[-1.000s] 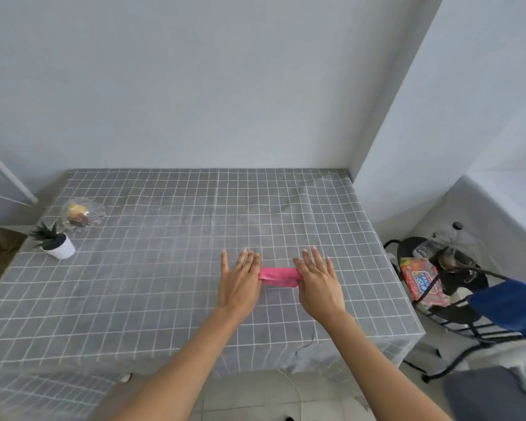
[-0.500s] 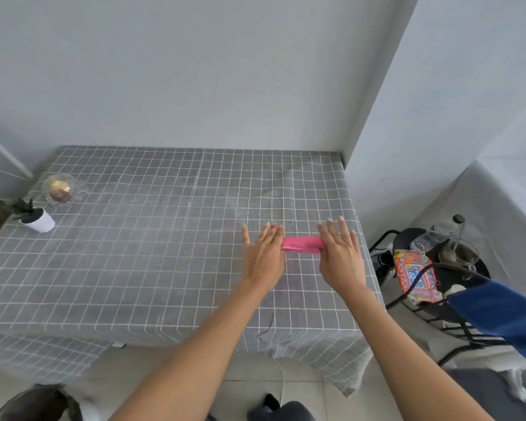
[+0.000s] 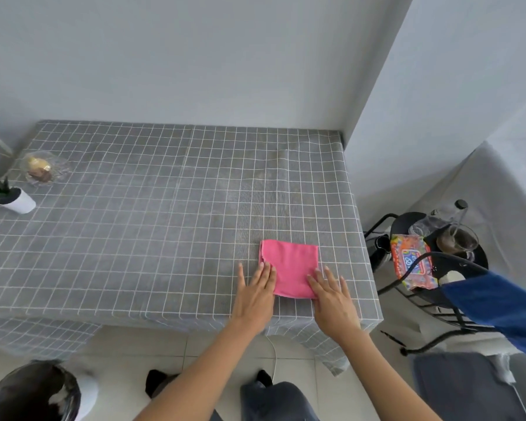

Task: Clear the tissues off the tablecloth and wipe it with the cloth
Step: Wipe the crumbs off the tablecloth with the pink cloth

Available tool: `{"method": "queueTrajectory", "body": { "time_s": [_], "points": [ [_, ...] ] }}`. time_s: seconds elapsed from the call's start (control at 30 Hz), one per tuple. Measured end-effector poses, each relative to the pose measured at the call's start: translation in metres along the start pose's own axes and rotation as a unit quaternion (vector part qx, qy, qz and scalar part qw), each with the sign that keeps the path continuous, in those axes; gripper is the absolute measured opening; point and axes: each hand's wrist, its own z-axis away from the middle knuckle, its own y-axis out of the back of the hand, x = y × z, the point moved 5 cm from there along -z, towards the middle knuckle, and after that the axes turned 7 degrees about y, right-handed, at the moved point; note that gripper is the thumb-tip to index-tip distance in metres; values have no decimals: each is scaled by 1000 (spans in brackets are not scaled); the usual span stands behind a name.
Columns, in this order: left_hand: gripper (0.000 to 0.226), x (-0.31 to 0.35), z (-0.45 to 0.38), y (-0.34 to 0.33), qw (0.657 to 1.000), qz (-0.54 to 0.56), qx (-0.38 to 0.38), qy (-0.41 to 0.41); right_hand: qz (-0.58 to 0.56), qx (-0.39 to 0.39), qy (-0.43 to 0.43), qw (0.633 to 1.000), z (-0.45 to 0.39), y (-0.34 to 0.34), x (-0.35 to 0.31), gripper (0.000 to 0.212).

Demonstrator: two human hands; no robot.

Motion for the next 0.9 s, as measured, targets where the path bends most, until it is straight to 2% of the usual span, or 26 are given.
{"method": "queueTrajectory", "body": {
  "time_s": [0.2,0.3,0.37,0.5,0.67,0.9],
  "points": [
    [55,-2,13,-9,999,16,-24,20,-19,-55,8,998,5,-14,2,69],
    [57,-9,18,-16,999,17,-32,16,-25,-85,23,996,8,-21,5,82],
    [61,-14,19,-15,999,32,-25,22,-39,-94,30,994,4,-19,8,82],
    [74,-19,4,6,995,80,20,57,-111,-41,13,993,-14,-5,10,66],
    [55,-8,-39,12,994,102,23,41,-103,39,-32,993,-46,6,1,56],
    [59,-7,-48,-24,991,127,-20,41,-80,32,-54,995,-62,-18,-4,55]
  ]
}}
